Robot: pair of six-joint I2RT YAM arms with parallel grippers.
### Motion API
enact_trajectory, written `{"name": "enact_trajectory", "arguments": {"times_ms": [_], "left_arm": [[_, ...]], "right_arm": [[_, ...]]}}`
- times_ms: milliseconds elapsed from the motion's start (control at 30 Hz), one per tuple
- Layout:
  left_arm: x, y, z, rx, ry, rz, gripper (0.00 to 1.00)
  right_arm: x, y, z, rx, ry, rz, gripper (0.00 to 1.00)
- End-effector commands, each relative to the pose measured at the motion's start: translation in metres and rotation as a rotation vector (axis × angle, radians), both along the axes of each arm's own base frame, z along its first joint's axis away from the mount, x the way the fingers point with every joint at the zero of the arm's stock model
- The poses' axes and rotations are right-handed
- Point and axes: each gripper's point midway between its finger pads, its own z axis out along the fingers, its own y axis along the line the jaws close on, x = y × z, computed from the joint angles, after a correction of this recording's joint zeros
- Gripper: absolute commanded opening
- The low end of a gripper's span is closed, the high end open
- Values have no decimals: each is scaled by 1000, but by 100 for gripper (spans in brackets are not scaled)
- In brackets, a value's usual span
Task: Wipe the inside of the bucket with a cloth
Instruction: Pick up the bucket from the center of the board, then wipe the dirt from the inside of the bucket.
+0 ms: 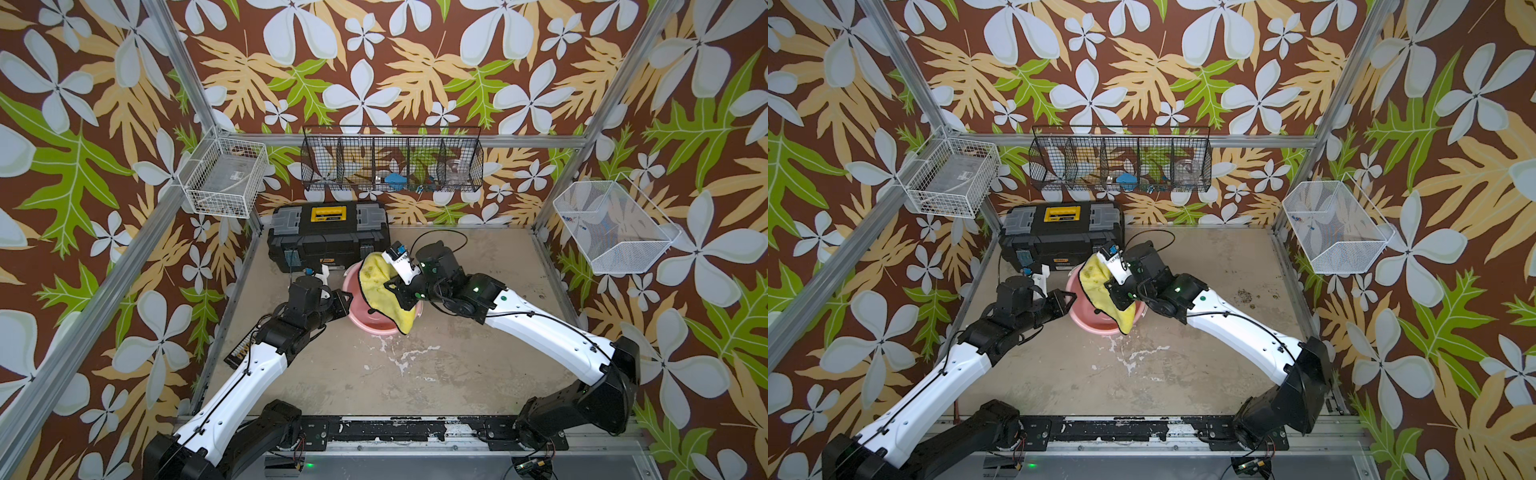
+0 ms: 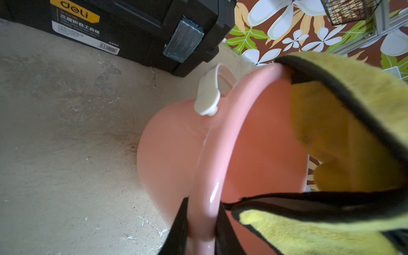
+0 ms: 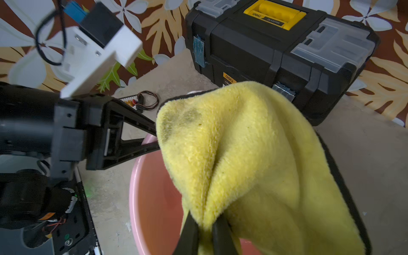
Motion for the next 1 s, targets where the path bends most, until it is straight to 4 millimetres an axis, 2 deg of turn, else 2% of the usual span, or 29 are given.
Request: {"name": "enact_trajectory", "arguments": {"times_ms": [0, 100, 267, 533, 767, 833, 967], "left_arm": [[6, -2, 23, -27, -102, 0, 0], [3, -3, 24, -40, -111, -9, 0], [-1, -7, 24, -71, -109, -30, 0], [-8, -11, 43, -126, -156, -51, 0], [-12, -9, 43, -137, -152, -45, 0], [-11, -7, 47, -132, -165, -39, 0], [-12, -10, 54, -127, -198, -65, 0]], "right_arm": [[20, -7, -11, -102, -109, -101, 0], [23, -4, -23, -151, -144, -126, 0], [33, 2, -32, -211, -206, -165, 0], [44, 12, -82, -323, -161, -151, 0], [43, 20, -94, -306, -129, -138, 0], [43, 16, -103, -353, -123, -141, 0], [50, 3, -133, -484, -120, -162, 0]]}}
